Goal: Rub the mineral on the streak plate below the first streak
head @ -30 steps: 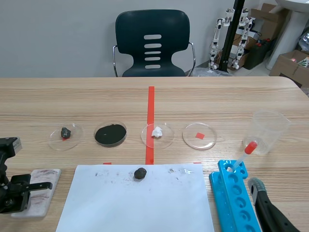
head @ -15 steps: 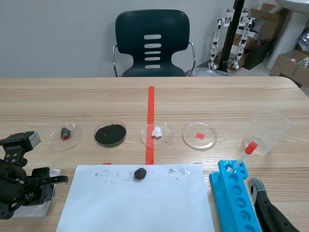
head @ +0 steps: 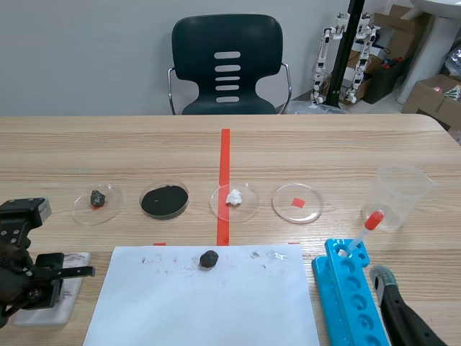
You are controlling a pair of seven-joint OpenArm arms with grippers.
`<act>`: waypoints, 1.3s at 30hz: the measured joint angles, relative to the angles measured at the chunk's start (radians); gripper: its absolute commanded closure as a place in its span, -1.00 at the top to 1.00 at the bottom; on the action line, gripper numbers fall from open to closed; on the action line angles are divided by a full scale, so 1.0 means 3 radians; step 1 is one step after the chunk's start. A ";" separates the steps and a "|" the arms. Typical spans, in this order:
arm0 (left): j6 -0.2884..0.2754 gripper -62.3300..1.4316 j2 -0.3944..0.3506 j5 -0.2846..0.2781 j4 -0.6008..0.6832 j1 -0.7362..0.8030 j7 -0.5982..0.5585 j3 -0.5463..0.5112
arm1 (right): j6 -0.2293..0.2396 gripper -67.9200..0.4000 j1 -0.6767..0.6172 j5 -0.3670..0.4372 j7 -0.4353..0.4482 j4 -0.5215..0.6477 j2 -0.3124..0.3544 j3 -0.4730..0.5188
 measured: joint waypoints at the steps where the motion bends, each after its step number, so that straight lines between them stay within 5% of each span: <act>1: 0.0014 -0.59 -0.0001 0.0099 0.0000 0.0001 0.0004 0.0000 | -0.0001 1.00 0.0000 0.0000 0.0001 0.0000 0.0001 0.0000; 7: 0.0071 -0.59 -0.0028 0.0179 -0.0006 0.0019 0.0004 0.0000 | 0.0000 1.00 0.0000 0.0000 0.0001 0.0000 0.0000 0.0000; 25: -0.0278 -0.59 -0.0121 -0.0621 -0.0005 0.0019 -0.0135 0.0116 | 0.0000 1.00 0.0000 -0.0001 0.0001 0.0000 0.0000 0.0000; 30: -0.0277 -0.59 -0.0117 -0.0538 -0.0004 0.0019 -0.0130 0.0120 | 0.0000 1.00 0.0000 0.0000 0.0000 0.0000 0.0000 0.0000; 39: 0.0025 -0.59 0.0000 0.0114 0.0024 -0.0010 0.0032 0.0184 | 0.0000 1.00 0.0000 0.0000 0.0000 0.0000 0.0000 0.0000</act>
